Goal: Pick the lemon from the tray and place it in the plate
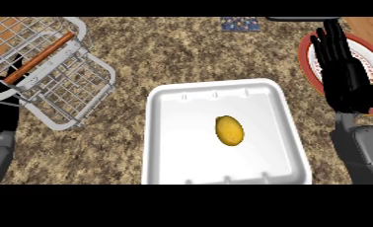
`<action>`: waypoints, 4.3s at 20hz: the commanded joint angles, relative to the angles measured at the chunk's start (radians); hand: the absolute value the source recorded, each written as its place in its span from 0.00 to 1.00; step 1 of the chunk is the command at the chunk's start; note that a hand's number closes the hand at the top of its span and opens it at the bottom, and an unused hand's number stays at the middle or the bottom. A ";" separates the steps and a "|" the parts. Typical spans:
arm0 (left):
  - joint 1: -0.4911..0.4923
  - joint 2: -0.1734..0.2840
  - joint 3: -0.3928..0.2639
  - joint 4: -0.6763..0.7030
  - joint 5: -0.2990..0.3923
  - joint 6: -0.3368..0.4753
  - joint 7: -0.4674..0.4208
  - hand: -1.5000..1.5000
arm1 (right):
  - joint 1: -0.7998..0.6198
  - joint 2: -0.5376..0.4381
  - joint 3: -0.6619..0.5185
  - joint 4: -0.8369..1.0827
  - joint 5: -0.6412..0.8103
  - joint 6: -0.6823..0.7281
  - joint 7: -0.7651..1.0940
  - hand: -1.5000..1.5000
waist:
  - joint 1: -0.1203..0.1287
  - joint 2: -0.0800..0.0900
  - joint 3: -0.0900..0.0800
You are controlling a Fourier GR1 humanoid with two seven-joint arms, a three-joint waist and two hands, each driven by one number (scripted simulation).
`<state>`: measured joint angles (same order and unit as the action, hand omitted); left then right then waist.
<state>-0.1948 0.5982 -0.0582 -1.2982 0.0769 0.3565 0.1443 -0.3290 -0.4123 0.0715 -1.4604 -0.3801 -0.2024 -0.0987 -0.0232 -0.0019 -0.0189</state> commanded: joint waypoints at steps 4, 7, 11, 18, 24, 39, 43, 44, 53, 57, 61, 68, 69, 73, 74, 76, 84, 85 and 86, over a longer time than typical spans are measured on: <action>-0.013 -0.123 -0.059 -0.061 0.080 -0.089 -0.050 0.50 | -0.115 0.028 0.178 0.021 -0.093 0.366 0.005 1.00 | 0.072 0.020 0.019; -0.004 -0.133 -0.060 -0.050 0.111 -0.121 -0.031 0.50 | -0.228 -0.209 0.228 -0.072 0.220 0.390 -0.087 1.00 | 0.050 -0.020 -0.010; -0.010 -0.224 -0.089 -0.067 0.160 -0.161 -0.046 0.50 | -0.071 0.006 0.158 0.195 -0.002 0.469 -0.317 0.00 | 0.049 0.024 0.023; -0.024 -0.200 -0.062 -0.022 0.173 -0.228 -0.062 0.50 | -0.132 -0.110 0.305 0.389 0.311 0.674 -0.636 0.00 | 0.051 0.018 0.021; 0.049 -0.227 -0.058 -0.084 0.166 -0.224 -0.064 0.50 | -0.244 -0.135 0.326 0.529 0.450 0.661 -0.695 0.00 | 0.050 0.008 0.020; 0.011 -0.257 -0.020 -0.053 0.108 -0.221 -0.040 0.50 | -0.276 -0.140 0.444 0.321 0.687 0.646 -0.455 0.00 | 0.021 0.002 0.019; 0.062 -0.244 -0.004 -0.115 0.122 -0.247 -0.005 0.50 | -0.292 -0.114 0.455 0.297 0.749 0.666 -0.372 0.00 | 0.026 -0.001 0.019; 0.090 -0.262 -0.019 -0.156 0.089 -0.212 -0.023 0.50 | -0.220 -0.155 0.470 0.330 0.797 0.615 -0.473 0.00 | 0.027 0.000 0.019; -0.004 -0.277 0.039 -0.006 0.103 -0.272 -0.071 0.50 | -0.232 -0.047 0.527 0.310 0.926 0.645 -0.350 0.00 | 0.016 0.004 0.018; 0.011 -0.261 0.036 -0.107 0.080 -0.250 0.013 0.50 | -0.207 -0.031 0.493 0.282 0.945 0.650 -0.335 0.00 | 0.019 0.001 0.019; 0.021 -0.266 0.037 -0.115 0.083 -0.269 0.030 0.50 | -0.244 0.014 0.498 0.315 1.000 0.658 -0.314 0.00 | 0.023 0.002 0.019; 0.053 -0.280 0.030 -0.141 0.067 -0.288 0.020 0.50 | -0.249 0.102 0.513 0.342 1.082 0.636 -0.263 0.00 | 0.028 0.002 0.019; 0.017 -0.283 0.040 -0.117 0.058 -0.269 0.026 0.50 | -0.223 0.060 0.530 0.357 1.108 0.626 -0.325 0.00 | 0.024 0.003 0.019; 0.031 -0.330 0.033 -0.068 0.047 -0.267 -0.038 0.50 | -0.265 0.068 0.557 0.389 1.141 0.673 -0.393 1.00 | 0.025 0.005 0.019; 0.052 -0.282 0.070 -0.080 0.071 -0.312 -0.036 0.50 | -0.255 0.096 0.558 0.373 1.147 0.670 -0.394 1.00 | 0.027 0.003 0.019; 0.083 -0.309 0.035 -0.172 0.040 -0.263 0.008 0.50 | -0.228 0.084 0.575 0.296 1.153 0.692 -0.392 1.00 | 0.025 0.000 0.019; 0.048 -0.320 0.036 -0.143 0.032 -0.275 0.029 0.50 | -0.200 0.120 0.508 0.331 1.167 0.642 -0.422 1.00 | 0.022 0.002 0.019; 0.011 -0.307 0.063 -0.082 0.040 -0.281 0.013 0.50 | -0.168 0.109 0.479 0.315 1.155 0.586 -0.440 1.00 | 0.012 0.003 0.019; 0.068 -0.307 0.054 -0.142 0.032 -0.278 0.012 0.50 | -0.167 0.066 0.445 0.284 1.153 0.567 -0.459 1.00 | 0.016 0.001 0.020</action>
<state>-0.1062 0.3244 0.0777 -1.4175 0.1559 0.0821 0.1211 -0.5347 -0.3300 0.5636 -1.1533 0.7774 0.4295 -0.5309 0.0078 -0.0092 -0.0109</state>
